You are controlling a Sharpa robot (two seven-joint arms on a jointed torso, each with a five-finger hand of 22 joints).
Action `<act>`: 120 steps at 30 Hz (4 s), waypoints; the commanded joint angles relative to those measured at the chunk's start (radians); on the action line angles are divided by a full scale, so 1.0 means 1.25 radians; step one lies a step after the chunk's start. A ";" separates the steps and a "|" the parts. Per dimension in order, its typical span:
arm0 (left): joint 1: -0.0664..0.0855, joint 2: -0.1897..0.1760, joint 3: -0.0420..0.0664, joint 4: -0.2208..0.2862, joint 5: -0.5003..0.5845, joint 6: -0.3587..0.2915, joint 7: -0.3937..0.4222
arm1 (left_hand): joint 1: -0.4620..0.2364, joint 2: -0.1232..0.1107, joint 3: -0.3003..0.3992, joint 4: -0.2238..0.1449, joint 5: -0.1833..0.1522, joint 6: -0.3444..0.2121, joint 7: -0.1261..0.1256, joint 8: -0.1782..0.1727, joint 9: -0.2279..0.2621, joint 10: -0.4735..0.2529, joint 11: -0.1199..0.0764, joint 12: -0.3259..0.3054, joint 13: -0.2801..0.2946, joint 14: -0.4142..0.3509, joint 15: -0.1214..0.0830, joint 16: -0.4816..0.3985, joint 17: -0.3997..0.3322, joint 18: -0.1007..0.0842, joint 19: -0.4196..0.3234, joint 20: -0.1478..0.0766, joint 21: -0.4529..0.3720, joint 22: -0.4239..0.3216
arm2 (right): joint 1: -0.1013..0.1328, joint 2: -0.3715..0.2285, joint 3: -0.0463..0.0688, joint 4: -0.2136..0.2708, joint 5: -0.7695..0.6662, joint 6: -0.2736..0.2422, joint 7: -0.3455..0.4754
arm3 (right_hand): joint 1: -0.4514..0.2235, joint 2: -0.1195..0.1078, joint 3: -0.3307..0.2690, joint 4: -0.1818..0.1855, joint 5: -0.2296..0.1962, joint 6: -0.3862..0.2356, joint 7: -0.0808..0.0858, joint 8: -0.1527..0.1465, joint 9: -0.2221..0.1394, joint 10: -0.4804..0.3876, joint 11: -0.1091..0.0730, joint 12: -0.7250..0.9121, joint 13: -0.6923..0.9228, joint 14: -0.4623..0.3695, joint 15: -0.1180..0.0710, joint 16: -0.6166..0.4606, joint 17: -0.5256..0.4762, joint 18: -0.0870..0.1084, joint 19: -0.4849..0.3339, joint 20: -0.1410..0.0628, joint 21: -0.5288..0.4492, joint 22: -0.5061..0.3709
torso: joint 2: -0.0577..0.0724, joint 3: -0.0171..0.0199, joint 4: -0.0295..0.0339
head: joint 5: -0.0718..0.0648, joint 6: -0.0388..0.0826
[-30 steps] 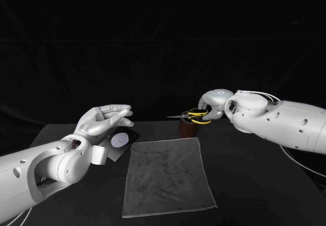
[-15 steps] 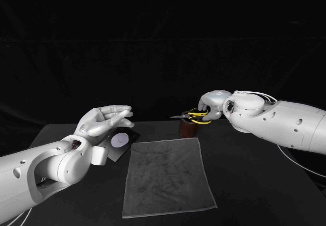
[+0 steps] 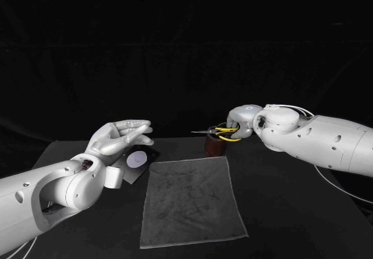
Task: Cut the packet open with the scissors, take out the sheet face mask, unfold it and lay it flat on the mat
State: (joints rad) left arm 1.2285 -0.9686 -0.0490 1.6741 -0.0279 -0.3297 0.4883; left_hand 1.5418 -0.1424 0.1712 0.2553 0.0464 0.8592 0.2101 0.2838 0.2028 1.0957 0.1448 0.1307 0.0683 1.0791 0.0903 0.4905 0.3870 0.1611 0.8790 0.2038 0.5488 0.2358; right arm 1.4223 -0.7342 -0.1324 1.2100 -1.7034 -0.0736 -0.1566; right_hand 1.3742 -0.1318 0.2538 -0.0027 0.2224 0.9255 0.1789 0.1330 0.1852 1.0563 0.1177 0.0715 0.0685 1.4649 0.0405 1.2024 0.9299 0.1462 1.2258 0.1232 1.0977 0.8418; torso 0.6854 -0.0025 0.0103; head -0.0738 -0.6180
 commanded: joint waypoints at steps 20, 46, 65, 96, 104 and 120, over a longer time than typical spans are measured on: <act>0.001 0.004 0.001 -0.005 0.005 0.024 -0.005 | -0.005 0.009 0.003 0.009 0.002 -0.002 0.004 -0.006 0.000 -0.002 0.005 -0.007 0.001 -0.010 0.000 0.006 0.005 0.015 -0.006 0.002 0.005 0.002 | -0.003 -0.001 0.000 -0.018 0.020 -0.114 -0.011 | -0.047 0.030 0.369 0.045 -0.135 0.095 -0.027 0.080 0.051 0.170 -0.033 0.004 0.008 0.011 -0.033 0.084 0.068 -0.029 0.049 -0.019 0.093 0.143 | -0.001 0.0008 -0.0020 | 0.003 -0.001; 0.026 0.029 0.001 -0.077 -0.051 0.078 -0.075 | -0.006 0.011 -0.018 0.019 0.002 -0.015 0.013 -0.021 -0.001 -0.018 0.023 -0.041 0.000 -0.149 0.038 -0.093 -0.012 0.007 -0.124 0.043 -0.064 -0.034 | 0.010 -0.085 0.004 0.165 0.074 -0.117 -0.019 | -0.067 0.022 0.391 0.047 -0.137 0.106 -0.047 0.136 0.097 0.228 -0.052 0.001 0.012 0.009 -0.051 0.093 0.073 -0.034 0.061 -0.030 0.109 0.174 | -0.029 0.0058 -0.0105 | 0.008 0.001; 0.112 0.166 0.000 -0.245 -0.307 0.146 -0.319 | -0.124 0.008 -0.201 0.034 0.003 -0.194 0.008 -0.107 -0.041 -0.203 0.083 -0.038 0.000 -0.288 0.103 -0.259 -0.089 -0.033 -0.285 0.070 -0.204 -0.114 | 0.001 -0.092 0.001 0.324 0.080 -0.094 0.000 | -0.067 0.024 0.392 0.047 -0.138 0.106 -0.048 0.139 0.099 0.229 -0.053 0.001 0.012 0.008 -0.052 0.092 0.069 -0.033 0.058 -0.031 0.105 0.169 | -0.059 0.0084 -0.0060 | 0.025 -0.029; 0.128 0.290 -0.043 -0.316 -0.322 0.505 -0.551 | -0.150 0.121 -0.236 0.030 0.002 0.001 -0.002 -0.013 0.012 -0.016 0.009 0.001 0.004 -0.053 0.021 -0.199 -0.083 0.019 0.078 0.010 -0.117 -0.117 | -0.022 -0.070 0.000 0.380 0.048 -0.115 0.005 | -0.066 0.025 0.395 0.044 -0.137 0.103 -0.047 0.140 0.102 0.228 -0.053 -0.002 0.011 0.007 -0.052 0.092 0.069 -0.033 0.057 -0.032 0.104 0.168 | -0.059 0.0062 -0.0055 | 0.047 -0.037; 0.128 0.282 -0.044 -0.312 -0.250 0.524 -0.552 | -0.137 0.146 -0.268 0.029 0.002 0.031 -0.010 0.000 0.019 0.033 -0.001 0.004 0.005 -0.039 0.014 -0.199 -0.073 0.019 0.094 0.005 -0.128 -0.126 | -0.027 -0.067 0.000 0.371 0.039 -0.107 0.003 | -0.065 0.025 0.395 0.044 -0.138 0.102 -0.047 0.141 0.102 0.228 -0.053 -0.002 0.011 0.007 -0.052 0.092 0.068 -0.032 0.056 -0.032 0.102 0.165 | -0.058 0.0058 -0.0048 | 0.044 -0.044; 0.128 0.271 -0.044 -0.318 -0.230 0.574 -0.573 | 0.120 0.186 -0.221 0.005 0.003 0.073 -0.033 0.009 0.023 0.098 -0.027 -0.019 0.000 -0.003 -0.009 -0.182 -0.029 0.018 0.129 -0.020 -0.124 -0.125 | -0.029 -0.070 0.000 0.367 0.035 -0.129 0.003 | -0.065 0.025 0.396 0.043 -0.138 0.101 -0.046 0.142 0.103 0.228 -0.053 -0.003 0.011 0.008 -0.052 0.093 0.071 -0.032 0.057 -0.032 0.103 0.167 | -0.058 0.0064 -0.0056 | 0.042 -0.052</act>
State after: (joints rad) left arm 1.3874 -0.6297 -0.1052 1.2772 -0.3352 0.3402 -0.2229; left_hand 1.6813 0.0896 -0.1092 0.2633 0.0464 0.9444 0.1699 0.2898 0.2306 1.2124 0.1106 0.1101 0.0694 1.0670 0.0806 0.2594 0.3495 0.1692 1.0331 0.1787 0.3929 0.0783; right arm 1.3852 -0.8207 -0.1337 1.6699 -1.6446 -0.2130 -0.1533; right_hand 1.2889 -0.1175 0.6317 -0.0566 0.0459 1.0025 0.1661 0.1899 0.3128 1.1403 0.1485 0.0648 0.0836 1.4651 -0.0200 1.3157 1.0178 0.1120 1.2982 0.0861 1.2276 1.0497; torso 0.6126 0.0054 0.0035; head -0.0220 -0.6831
